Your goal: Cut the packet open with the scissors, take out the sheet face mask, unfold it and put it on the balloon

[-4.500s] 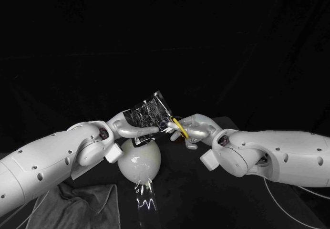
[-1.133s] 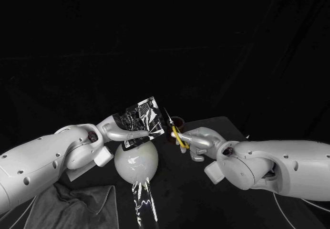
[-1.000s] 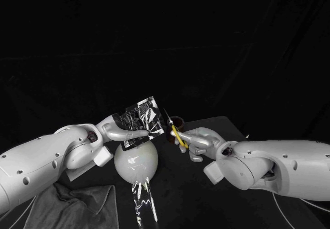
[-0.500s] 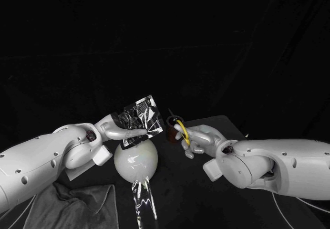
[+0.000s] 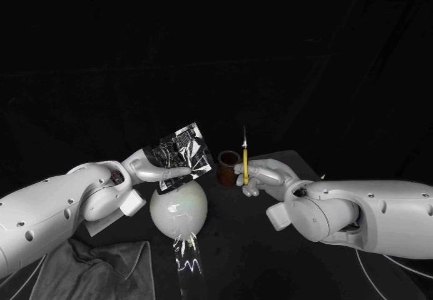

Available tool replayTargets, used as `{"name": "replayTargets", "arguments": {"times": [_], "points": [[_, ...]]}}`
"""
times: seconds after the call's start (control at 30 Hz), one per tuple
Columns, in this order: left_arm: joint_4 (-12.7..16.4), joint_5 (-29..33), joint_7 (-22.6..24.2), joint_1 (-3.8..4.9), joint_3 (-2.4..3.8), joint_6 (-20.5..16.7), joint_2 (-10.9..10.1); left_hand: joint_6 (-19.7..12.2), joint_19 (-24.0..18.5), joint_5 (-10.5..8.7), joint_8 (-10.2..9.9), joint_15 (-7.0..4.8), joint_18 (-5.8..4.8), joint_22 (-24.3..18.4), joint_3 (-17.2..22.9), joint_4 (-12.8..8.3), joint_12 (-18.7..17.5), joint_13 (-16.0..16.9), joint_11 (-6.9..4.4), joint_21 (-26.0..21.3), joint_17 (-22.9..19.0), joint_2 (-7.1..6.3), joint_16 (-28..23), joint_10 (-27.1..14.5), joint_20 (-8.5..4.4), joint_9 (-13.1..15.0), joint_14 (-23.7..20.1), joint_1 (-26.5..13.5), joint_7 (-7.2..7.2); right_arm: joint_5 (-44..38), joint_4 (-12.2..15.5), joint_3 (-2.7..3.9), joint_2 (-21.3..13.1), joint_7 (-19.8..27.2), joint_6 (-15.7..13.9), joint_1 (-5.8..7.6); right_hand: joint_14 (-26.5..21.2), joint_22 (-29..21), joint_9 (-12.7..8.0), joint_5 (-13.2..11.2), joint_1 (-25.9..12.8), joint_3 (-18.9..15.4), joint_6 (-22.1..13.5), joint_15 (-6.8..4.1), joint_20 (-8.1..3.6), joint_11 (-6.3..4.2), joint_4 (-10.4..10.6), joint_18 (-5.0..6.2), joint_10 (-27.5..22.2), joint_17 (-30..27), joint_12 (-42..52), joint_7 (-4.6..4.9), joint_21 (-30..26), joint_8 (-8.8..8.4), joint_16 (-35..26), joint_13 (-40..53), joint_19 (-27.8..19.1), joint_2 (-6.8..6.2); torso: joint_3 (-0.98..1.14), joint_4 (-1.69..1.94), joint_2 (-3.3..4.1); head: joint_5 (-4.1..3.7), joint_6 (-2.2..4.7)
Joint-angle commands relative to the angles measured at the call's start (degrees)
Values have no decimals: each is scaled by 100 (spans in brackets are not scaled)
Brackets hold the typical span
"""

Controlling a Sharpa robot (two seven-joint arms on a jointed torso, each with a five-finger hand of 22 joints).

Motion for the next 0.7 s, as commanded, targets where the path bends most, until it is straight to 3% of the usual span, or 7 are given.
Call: {"name": "replayTargets", "arguments": {"times": [0.03,0.13,0.43,0.47,0.53,0.63,0.7], "points": [[3,93,43,5,6,-39,11,-2,-46,19,9,-28,84,5,-6,-43,-8,6,8,39,-4,77,-20,14,6,687,-22,-1,25,335,-14,4,10,450,434,-1,-213,58,-107,-328,549,4071,-398,177,203,181,-1932,74,-442,-358,-516,192,374,5,-260,-534,-357,127,0,1,-1,-9,-4],[-3,97,44,5,6,-48,13,-3,-48,19,9,-27,84,6,-8,-43,-8,6,9,41,-5,76,-20,13,7,688,-22,-3,26,391,-44,4,15,478,520,-1,-114,-189,-283,-2818,590,3151,-459,298,339,328,-1673,84,-484,-202,-747,378,246,-198,-97,-799,-107,513,0,-1,1,-10,-8],[-10,101,42,5,6,-62,12,-3,-48,19,9,-27,84,6,-8,-43,-8,6,9,41,-5,76,-20,13,7,688,-22,-3,26,529,-103,4,19,486,131,0,1260,-249,-630,-2738,354,1596,363,89,231,-34,-1554,-129,1088,2812,1127,25,721,-252,2131,490,1113,220,0,-5,3,-22,-5],[-10,101,41,5,6,-65,11,-3,-48,19,9,-27,84,6,-8,-43,-8,6,9,41,-5,76,-20,13,7,688,-22,-3,26,509,-115,4,17,464,-2,0,1372,-230,-415,-2754,80,1016,998,15,220,-205,-1531,-167,1858,3158,4422,-236,798,209,2348,3039,1270,-256,-1,-3,5,-25,-4],[-12,102,41,5,6,-68,11,-3,-48,19,9,-27,84,6,-8,-43,-8,6,9,41,-5,76,-20,13,7,688,-22,-3,26,439,-129,4,13,412,-136,0,1593,-54,-11,-2840,137,649,1417,-171,64,-428,-1501,-297,2042,3957,6042,-505,1175,783,2783,4334,1745,-352,0,-1,4,-28,-2],[-14,102,41,5,6,-72,10,-5,-52,19,9,-26,83,9,-12,-43,-9,6,11,44,-7,75,-20,12,7,691,-23,-6,27,290,-151,4,7,290,-268,0,1707,191,2458,-2879,-156,-284,4019,-462,-282,-792,-1030,-417,2083,4463,6500,-851,1660,5132,3022,4697,2326,-446,1,-1,1,-33,1],[-15,102,41,5,6,-73,10,-5,-52,19,9,-26,83,9,-12,-43,-9,6,11,44,-7,75,-20,12,7,691,-23,-6,27,132,-171,4,1,146,-211,1,1707,365,2665,-2858,-157,-404,4489,-510,-306,-784,-908,-505,2083,4463,6500,-917,1945,5693,3022,4697,2557,-371,1,0,0,-35,-1]]}}
